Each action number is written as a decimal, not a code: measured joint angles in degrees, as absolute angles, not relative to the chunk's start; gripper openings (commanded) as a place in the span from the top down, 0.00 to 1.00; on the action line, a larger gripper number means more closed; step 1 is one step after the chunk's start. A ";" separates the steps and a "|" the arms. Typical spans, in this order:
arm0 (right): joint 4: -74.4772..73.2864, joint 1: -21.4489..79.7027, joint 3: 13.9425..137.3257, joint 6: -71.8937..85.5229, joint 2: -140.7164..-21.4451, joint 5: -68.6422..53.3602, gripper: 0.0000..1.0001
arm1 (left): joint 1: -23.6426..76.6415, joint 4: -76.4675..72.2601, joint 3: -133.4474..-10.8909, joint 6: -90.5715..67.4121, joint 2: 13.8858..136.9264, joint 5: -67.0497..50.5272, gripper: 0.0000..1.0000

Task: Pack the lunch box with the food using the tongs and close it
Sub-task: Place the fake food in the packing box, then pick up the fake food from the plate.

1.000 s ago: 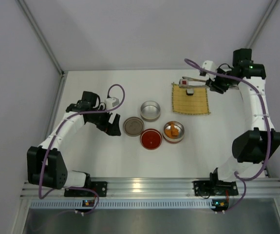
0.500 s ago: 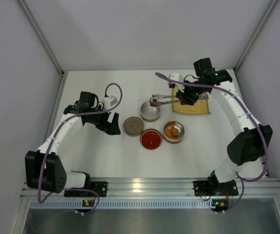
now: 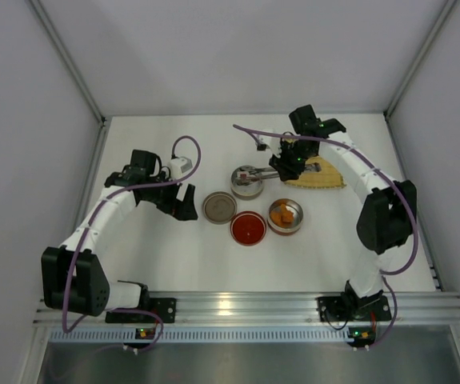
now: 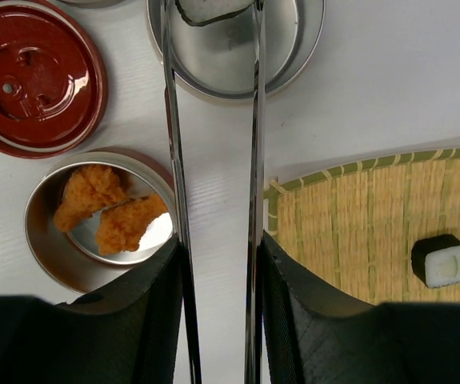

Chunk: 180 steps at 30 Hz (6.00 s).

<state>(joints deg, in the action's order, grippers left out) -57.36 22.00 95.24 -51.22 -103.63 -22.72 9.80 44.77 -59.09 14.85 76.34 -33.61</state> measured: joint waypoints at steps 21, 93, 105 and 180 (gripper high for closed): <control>-53.80 22.02 94.85 -49.06 -109.54 -20.86 1.00 | 9.80 43.70 -59.09 13.80 77.43 -33.61 0.02; -53.17 21.45 98.10 -50.06 -111.39 -22.28 0.53 | 9.80 43.68 -59.09 13.72 78.28 -33.08 0.02; -54.43 19.68 99.15 -51.42 -109.23 -23.11 0.54 | 9.80 43.70 -59.09 13.78 78.28 -32.64 0.02; -60.27 -3.01 116.42 -75.85 -123.00 -13.06 0.77 | 9.80 43.66 -59.09 14.72 82.15 -33.71 0.02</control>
<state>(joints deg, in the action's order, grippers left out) -60.27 -3.01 116.42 -75.85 -123.00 -13.06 9.80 43.66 -59.09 14.72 82.15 -33.71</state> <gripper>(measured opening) 0.368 0.981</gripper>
